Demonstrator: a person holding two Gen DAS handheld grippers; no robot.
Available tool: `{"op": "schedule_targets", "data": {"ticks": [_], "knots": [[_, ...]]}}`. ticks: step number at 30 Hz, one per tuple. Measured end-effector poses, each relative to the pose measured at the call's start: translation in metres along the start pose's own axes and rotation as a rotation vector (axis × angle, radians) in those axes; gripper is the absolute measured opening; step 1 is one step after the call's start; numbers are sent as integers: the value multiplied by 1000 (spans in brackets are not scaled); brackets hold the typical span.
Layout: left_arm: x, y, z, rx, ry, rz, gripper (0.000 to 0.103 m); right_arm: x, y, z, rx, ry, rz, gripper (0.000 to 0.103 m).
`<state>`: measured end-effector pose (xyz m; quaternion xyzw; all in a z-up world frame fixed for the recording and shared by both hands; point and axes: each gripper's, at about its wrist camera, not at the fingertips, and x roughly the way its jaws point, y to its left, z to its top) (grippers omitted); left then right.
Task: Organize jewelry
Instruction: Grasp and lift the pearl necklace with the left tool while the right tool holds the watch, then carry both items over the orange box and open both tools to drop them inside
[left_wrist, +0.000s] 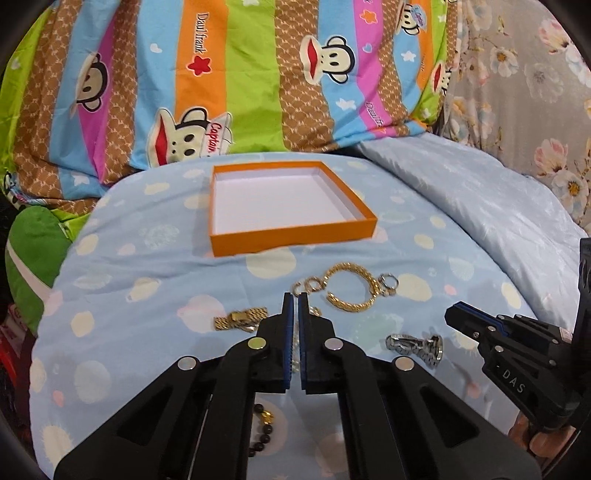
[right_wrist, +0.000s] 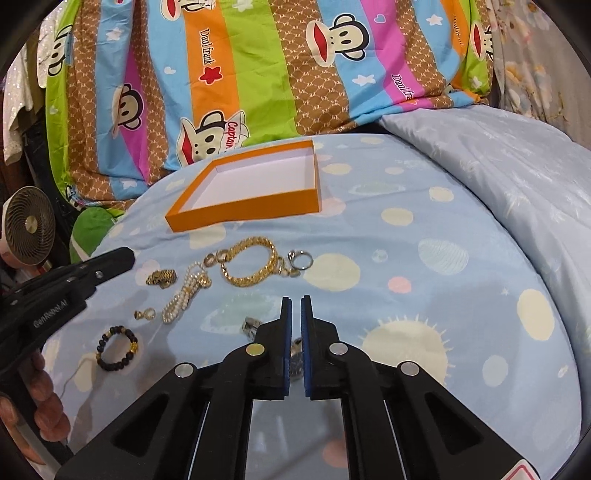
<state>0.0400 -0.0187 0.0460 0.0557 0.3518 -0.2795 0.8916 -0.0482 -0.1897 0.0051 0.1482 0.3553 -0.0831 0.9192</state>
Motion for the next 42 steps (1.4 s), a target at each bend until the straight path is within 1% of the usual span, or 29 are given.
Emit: {"op": "schedule_targets", "data": {"ticks": [1, 2, 4, 5, 6, 7, 8, 9, 10, 13, 14, 15, 16, 17, 18, 19, 20, 21, 23, 24, 25, 26, 28, 30, 32, 35, 36, 42], "knots": [[-1, 3, 0, -9, 3, 1, 2, 1, -1, 0, -1, 10, 12, 8], [0, 6, 0, -18, 12, -3, 2, 4, -2, -1, 3, 28, 24, 13], [4, 11, -3, -35, 26, -9, 3, 9, -5, -4, 12, 39, 23, 56], [7, 11, -6, -40, 34, -12, 4, 11, -5, -5, 11, 42, 18, 60], [10, 12, -9, -43, 47, -23, 10, 14, -4, -7, -2, 54, 12, 61], [13, 11, -13, -46, 59, -31, 25, 17, -3, -8, -12, 67, 14, 61], [15, 10, -15, -47, 68, -39, 35, 20, -2, -9, -21, 79, 17, 61], [17, 8, -18, -47, 69, -37, 51, 24, 0, -10, -30, 94, 18, 61], [19, 5, -19, -39, 64, -38, 56, 27, 2, -11, -37, 103, 21, 61], [25, -9, -19, 1, 81, -54, 57, 35, 7, -13, -67, 135, 14, 60], [29, -13, -20, 13, 91, -53, 58, 36, 8, -13, -74, 143, 9, 58], [36, -18, -20, 28, 108, -51, 58, 38, 8, -13, -81, 150, 4, 52], [42, -21, -20, 36, 126, -47, 58, 38, 9, -14, -88, 149, -6, 46], [49, -23, -21, 38, 142, -46, 58, 37, 8, -15, -91, 150, -9, 41], [53, -25, -22, 40, 152, -46, 58, 37, 8, -15, -91, 149, -7, 33], [60, -27, -23, 44, 169, -39, 58, 36, 7, -16, -88, 147, -6, 28], [63, -29, -24, 48, 178, -39, 58, 34, 4, -17, -82, 146, -2, 27], [66, -30, -25, 52, 186, -37, 55, 33, 3, -18, -77, 144, -1, 23], [70, -34, -28, 66, 200, -29, 44, 31, 1, -20, -70, 143, 4, 23], [71, -36, -30, 67, 206, -34, 32, 28, -1, -21, -67, 140, 4, 23], [70, -36, -30, 72, 200, -32, 27, 27, -1, -21, -65, 137, 5, 23], [69, -37, -31, 73, 197, -35, 24, 25, -1, -22, -62, 134, 6, 23], [67, -36, -31, 65, 197, -60, 23, 22, -2, -23, -55, 124, 8, 23], [63, -35, -31, 63, 188, -65, 18, 18, -3, -22, -48, 111, 12, 22], [55, -33, -29, 52, 168, -68, 17, 12, -3, -19, -43, 95, 16, 21], [41, -26, -18, 36, 128, -72, 10, 4, -2, -9, -47, 69, 18, 21], [37, -24, -14, 32, 117, -73, 4, 1, -2, -5, -50, 56, 17, 21], [9, -7, 19, 26, 30, -56, 4, -8, 2, 23, -75, 2, 18, 21]]}}
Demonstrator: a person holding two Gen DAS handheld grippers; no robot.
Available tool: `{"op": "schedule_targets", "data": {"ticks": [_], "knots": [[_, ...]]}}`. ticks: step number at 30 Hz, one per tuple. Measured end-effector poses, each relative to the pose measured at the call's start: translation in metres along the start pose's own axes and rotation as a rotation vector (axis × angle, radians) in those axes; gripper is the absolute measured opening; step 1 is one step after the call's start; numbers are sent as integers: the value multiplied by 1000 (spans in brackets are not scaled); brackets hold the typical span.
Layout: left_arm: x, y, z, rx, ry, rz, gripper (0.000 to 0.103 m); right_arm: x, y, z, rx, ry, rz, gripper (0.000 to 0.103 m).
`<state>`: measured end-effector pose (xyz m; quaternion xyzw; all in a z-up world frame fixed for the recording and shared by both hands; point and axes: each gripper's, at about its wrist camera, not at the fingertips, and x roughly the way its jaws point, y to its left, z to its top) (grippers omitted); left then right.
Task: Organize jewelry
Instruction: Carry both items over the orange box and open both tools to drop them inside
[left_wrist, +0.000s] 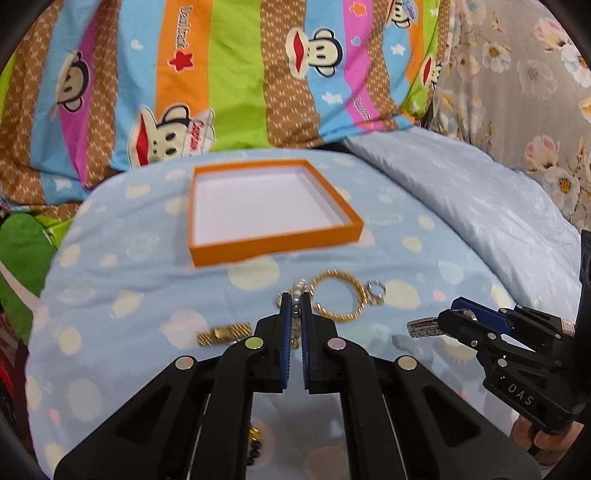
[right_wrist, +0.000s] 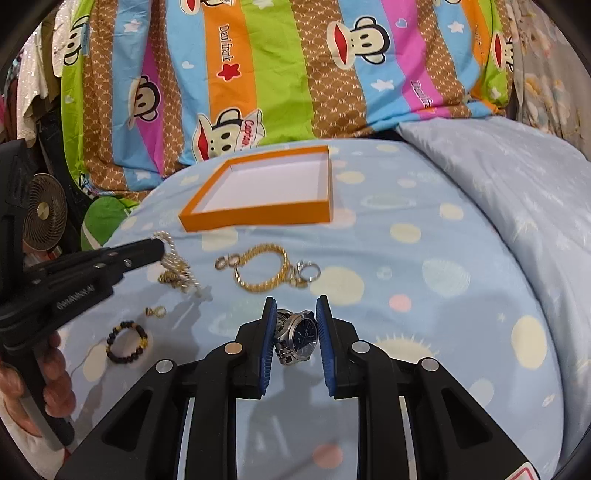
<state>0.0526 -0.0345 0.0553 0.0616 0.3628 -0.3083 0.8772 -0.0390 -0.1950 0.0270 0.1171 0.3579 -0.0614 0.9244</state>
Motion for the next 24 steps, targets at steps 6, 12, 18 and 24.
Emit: {"op": "schedule_targets", "data": {"ticks": [6, 12, 18, 24], "knots": [[-11, 14, 33, 18, -62, 46, 4, 7, 3, 37, -20, -42, -1, 21], [6, 27, 72, 13, -95, 75, 4, 32, 5, 89, -30, -83, 1, 21], [48, 36, 113, 5, -104, 85, 4, 76, 5, 138, -22, -90, 7, 21], [99, 47, 145, -5, -79, 97, 4, 136, -2, 180, 9, -66, 18, 21]]}}
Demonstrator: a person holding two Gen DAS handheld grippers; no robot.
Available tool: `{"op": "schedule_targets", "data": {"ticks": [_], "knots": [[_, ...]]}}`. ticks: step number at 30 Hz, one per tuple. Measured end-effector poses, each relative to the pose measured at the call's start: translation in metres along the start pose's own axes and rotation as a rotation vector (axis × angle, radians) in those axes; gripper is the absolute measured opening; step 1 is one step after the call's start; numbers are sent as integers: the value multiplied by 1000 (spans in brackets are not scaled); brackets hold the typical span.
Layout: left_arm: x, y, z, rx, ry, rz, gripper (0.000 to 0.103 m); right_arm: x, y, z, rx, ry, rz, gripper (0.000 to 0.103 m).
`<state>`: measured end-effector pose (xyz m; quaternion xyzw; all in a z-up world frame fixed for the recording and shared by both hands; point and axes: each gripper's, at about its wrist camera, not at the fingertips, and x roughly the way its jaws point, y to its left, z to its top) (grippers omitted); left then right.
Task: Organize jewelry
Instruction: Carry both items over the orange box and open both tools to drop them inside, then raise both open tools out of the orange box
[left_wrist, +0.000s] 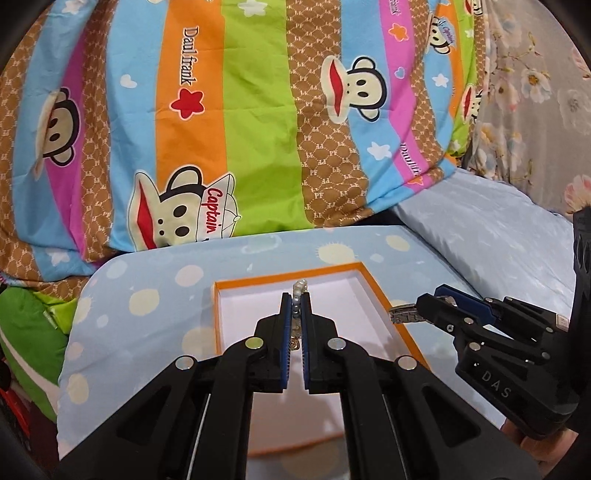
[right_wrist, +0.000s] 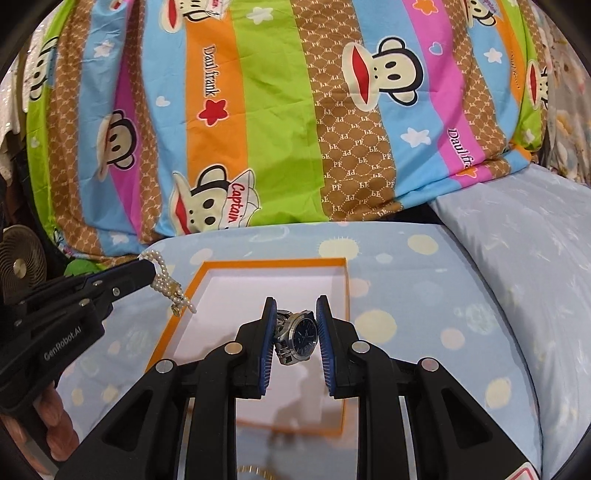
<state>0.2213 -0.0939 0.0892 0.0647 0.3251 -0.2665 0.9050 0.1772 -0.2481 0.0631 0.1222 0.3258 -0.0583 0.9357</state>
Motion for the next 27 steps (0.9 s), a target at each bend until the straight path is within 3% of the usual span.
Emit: {"op": "schedule_targets", "data": {"ticks": [10, 21, 23, 25, 27], "knots": [[91, 20, 10, -45, 93, 26, 4, 82, -11, 17, 15, 73, 4, 21], [117, 33, 7, -109, 140, 38, 6, 107, -13, 17, 12, 136, 6, 22], [119, 34, 7, -113, 144, 49, 17, 105, -14, 18, 16, 122, 11, 23], [119, 37, 6, -132, 144, 49, 44, 102, -16, 19, 25, 109, 10, 29], [115, 40, 5, -143, 127, 55, 48, 98, -19, 19, 36, 99, 11, 30]]}}
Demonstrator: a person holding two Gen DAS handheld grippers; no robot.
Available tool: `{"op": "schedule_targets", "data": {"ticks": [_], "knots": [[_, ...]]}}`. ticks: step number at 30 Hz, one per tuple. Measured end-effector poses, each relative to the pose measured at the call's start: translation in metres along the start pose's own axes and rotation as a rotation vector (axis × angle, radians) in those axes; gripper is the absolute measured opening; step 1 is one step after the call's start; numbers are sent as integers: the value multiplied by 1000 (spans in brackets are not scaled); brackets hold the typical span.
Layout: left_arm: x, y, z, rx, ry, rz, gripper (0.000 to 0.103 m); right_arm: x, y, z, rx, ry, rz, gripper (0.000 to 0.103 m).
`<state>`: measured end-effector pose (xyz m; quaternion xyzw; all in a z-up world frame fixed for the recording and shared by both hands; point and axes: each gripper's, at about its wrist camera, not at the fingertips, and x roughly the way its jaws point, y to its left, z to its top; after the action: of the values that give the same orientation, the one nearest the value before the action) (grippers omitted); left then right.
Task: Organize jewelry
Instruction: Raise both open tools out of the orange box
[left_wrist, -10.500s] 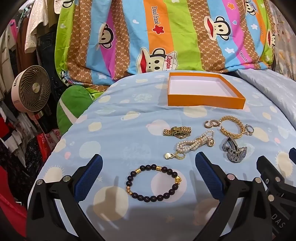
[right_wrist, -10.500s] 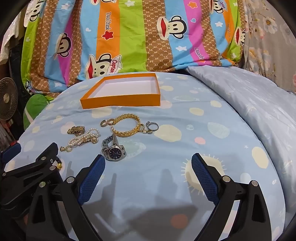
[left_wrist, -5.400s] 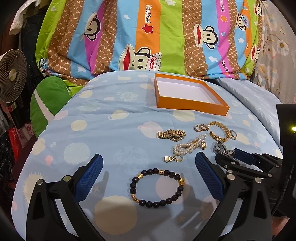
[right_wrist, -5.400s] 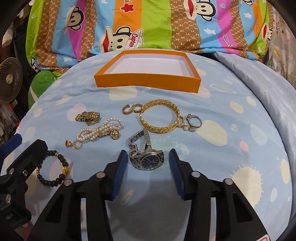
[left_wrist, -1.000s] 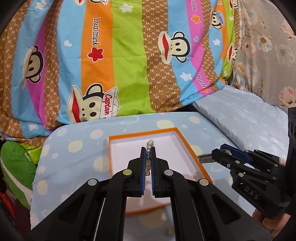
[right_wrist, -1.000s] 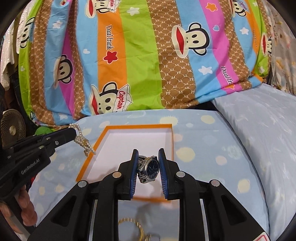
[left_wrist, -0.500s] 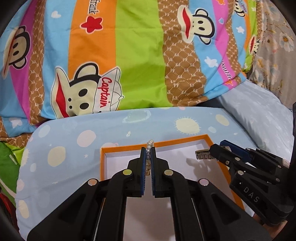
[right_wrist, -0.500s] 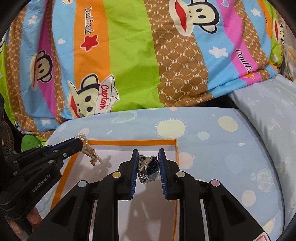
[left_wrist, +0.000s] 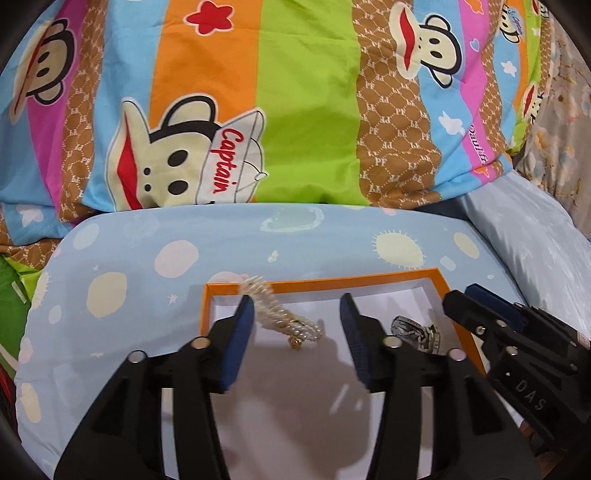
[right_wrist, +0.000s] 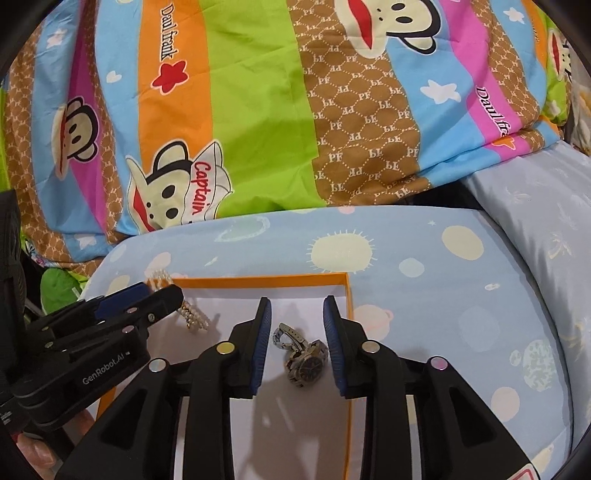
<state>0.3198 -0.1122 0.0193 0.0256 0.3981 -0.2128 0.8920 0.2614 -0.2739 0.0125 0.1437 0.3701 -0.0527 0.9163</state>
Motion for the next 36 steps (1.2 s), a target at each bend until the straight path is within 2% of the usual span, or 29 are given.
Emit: {"op": "schedule_targets", "data": {"ticks": [7, 12, 17, 23, 26, 31, 35, 36], "knots": [[-31, 12, -8, -25, -34, -17, 49, -33, -5, -20, 17, -27, 34, 30], [-55, 21, -35, -15, -20, 5, 49, -59, 5, -50, -11, -12, 64, 28], [-69, 21, -66, -6, 12, 36, 49, -63, 18, -77, -44, 29, 41, 28], [-66, 23, -96, -1, 72, 52, 48, -58, 20, -101, -53, 84, 2, 28], [-64, 27, -109, -9, 103, 57, 48, -66, 20, -109, -64, 76, -20, 23], [-73, 32, -126, -36, 122, 13, 50, -80, 18, -122, -69, 76, -31, 21], [-82, 25, -138, -22, 107, 18, 50, -92, 18, -133, -70, 74, -46, 21], [-84, 24, -139, -15, 167, 0, 50, -95, 18, -135, -68, 73, -46, 21]]}}
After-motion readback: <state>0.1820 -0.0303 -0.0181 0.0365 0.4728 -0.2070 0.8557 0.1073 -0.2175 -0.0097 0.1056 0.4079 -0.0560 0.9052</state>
